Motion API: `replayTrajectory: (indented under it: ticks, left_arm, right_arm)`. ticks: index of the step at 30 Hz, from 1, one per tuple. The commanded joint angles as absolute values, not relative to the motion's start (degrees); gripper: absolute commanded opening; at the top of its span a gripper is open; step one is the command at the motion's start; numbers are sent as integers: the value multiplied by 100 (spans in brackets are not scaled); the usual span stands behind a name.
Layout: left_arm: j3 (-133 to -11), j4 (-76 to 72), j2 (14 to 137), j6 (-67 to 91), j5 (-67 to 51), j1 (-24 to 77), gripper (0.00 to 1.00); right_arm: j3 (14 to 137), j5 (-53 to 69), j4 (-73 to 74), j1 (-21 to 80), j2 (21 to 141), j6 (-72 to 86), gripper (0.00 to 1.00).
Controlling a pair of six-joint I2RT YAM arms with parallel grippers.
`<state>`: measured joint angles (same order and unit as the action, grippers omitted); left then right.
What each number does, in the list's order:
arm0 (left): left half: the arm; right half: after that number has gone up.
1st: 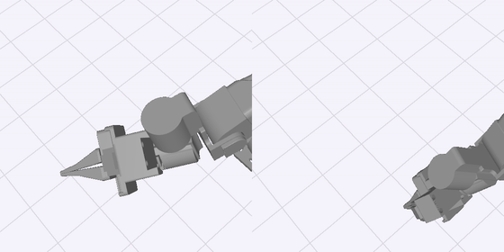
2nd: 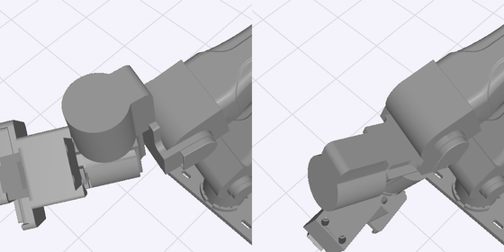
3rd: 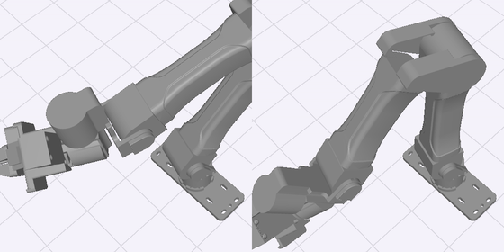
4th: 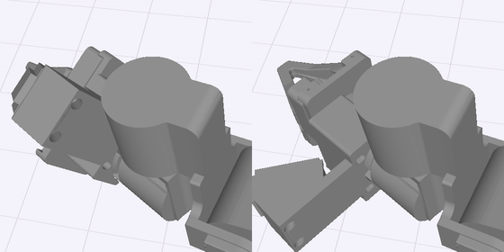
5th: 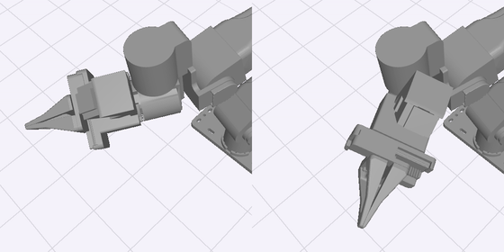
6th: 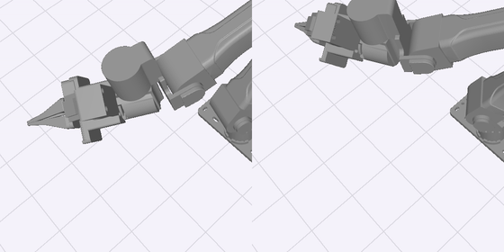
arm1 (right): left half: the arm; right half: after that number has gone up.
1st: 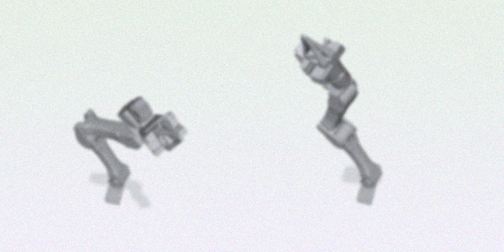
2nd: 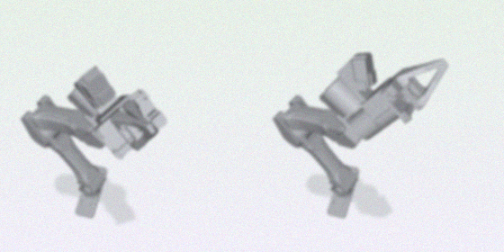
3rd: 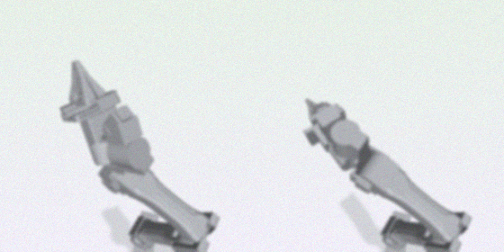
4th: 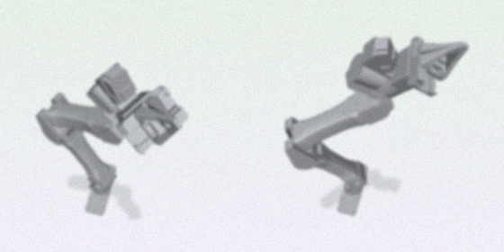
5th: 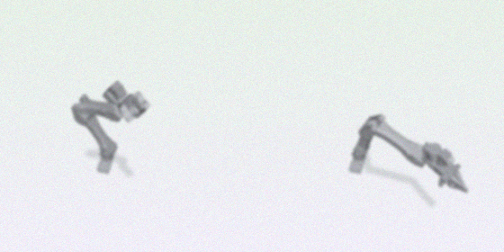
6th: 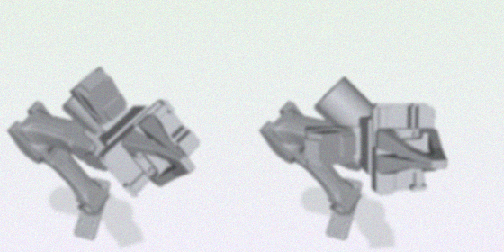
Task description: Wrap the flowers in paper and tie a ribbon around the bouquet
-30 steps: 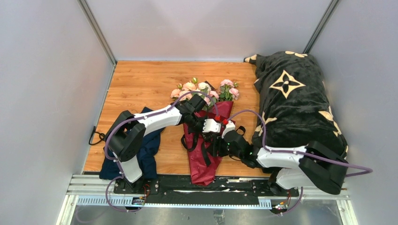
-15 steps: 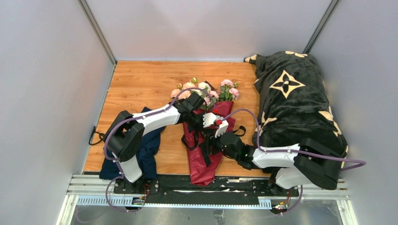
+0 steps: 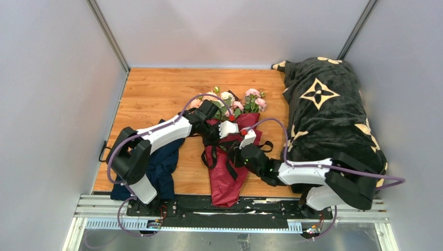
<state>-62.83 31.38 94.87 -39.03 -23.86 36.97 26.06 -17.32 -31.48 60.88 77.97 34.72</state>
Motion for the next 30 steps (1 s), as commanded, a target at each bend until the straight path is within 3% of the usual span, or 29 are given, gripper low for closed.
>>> replayTrajectory:
  ticks: [1, 7, 11, 20, 30]
  left_arm:
    - [-6139, 3001, 9099, -3974, -2546, 3633, 0]
    - [-6012, 3042, 8911, -4090, -2658, 3630, 0]
    - [-6011, 3177, 8738, -4188, -2814, 3630, 0]
    - [-6363, 3760, 8570, -4292, -3171, 3623, 0]
    - [-6927, 3747, 8574, -3620, -3879, 3363, 0]
  right_arm:
    - [2639, -1502, -1953, 5939, 6777, 3090, 0]
    - [2962, -448, -1566, 4832, 5948, 2757, 0]
    - [3605, 152, -1900, 4243, 6685, 2700, 0]
    - [4623, 344, -2390, 4008, 8162, 2376, 0]
    - [3495, 1240, -1508, 4025, 7860, 2156, 0]
